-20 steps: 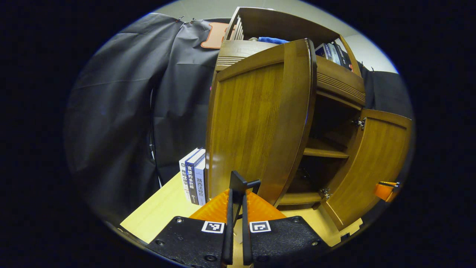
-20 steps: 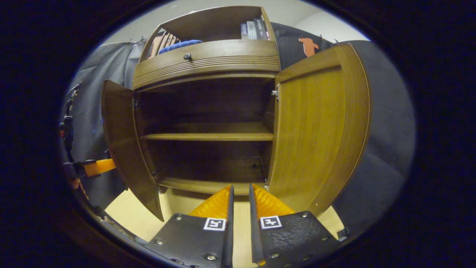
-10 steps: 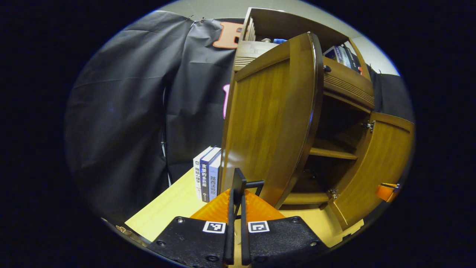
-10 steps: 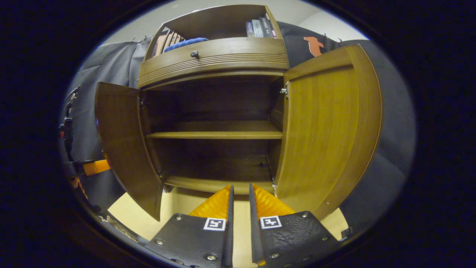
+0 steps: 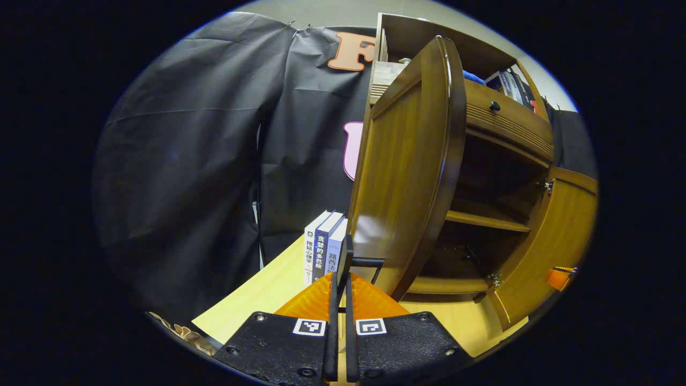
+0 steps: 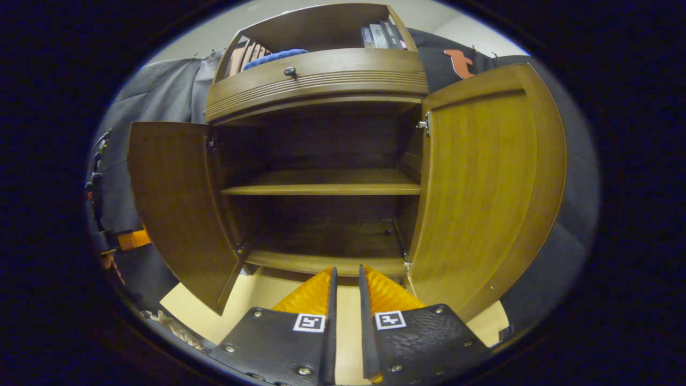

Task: Open the right door of the double-door shoe cabinet with the right hand, and open the left door with the left hand.

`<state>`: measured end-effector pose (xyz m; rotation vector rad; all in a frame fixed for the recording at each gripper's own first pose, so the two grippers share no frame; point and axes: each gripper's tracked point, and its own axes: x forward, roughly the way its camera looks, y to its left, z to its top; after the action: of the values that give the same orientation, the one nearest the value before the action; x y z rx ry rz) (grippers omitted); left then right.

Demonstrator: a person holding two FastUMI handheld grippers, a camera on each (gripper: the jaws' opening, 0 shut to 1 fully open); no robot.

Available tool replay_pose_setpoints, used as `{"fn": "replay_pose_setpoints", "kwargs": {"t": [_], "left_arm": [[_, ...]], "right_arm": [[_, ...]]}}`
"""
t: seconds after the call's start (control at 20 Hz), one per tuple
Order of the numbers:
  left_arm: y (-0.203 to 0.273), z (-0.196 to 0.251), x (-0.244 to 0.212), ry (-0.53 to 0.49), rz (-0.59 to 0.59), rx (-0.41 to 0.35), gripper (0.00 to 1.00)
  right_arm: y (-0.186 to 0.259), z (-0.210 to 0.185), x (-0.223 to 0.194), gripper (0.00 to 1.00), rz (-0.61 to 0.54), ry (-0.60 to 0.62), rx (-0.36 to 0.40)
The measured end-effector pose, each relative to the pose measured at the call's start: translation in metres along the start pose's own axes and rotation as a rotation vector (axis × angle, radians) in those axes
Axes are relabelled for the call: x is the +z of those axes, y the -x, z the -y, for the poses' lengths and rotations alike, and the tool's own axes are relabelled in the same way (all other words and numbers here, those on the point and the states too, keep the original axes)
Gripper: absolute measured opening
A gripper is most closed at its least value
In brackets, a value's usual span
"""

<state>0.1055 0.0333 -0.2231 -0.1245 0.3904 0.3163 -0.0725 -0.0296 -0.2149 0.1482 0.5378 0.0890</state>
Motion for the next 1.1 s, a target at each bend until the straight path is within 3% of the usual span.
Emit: {"fn": "replay_pose_setpoints", "kwargs": {"t": [0.1, 0.15, 0.2, 0.3, 0.35, 0.65, 0.95, 1.1], "left_arm": [[0.0, -0.003, 0.0, 0.004, 0.002, 0.016, 0.02], [0.0, -0.005, 0.0, 0.005, 0.003, 0.023, 0.1], [0.001, -0.006, 0.0, 0.004, 0.004, 0.028, 0.1], [0.001, -0.008, -0.001, -0.005, 0.004, 0.035, 0.01], [0.0, -0.01, -0.001, -0.013, 0.005, 0.038, 0.06], [0.002, -0.018, -0.001, -0.029, 0.011, 0.08, 0.04], [0.012, -0.038, 0.001, -0.025, 0.017, 0.17, 0.01], [0.018, -0.03, 0.003, -0.008, 0.025, 0.155, 0.01]], "right_arm": [[-0.003, -0.004, 0.001, 0.19, -0.002, 0.003, 0.007], [-0.004, -0.006, 0.001, 0.19, -0.001, 0.005, 0.01], [-0.005, -0.007, 0.001, 0.19, -0.002, 0.006, 0.012], [-0.008, -0.008, 0.003, 0.19, -0.001, 0.006, 0.015], [-0.009, -0.008, 0.005, 0.19, -0.001, 0.006, 0.015], [-0.014, -0.004, 0.006, 0.19, -0.006, -0.001, 0.013], [-0.02, -0.01, 0.003, 0.19, -0.019, -0.002, 0.045], [-0.022, -0.018, 0.004, 0.19, -0.017, 0.006, 0.067]]}}
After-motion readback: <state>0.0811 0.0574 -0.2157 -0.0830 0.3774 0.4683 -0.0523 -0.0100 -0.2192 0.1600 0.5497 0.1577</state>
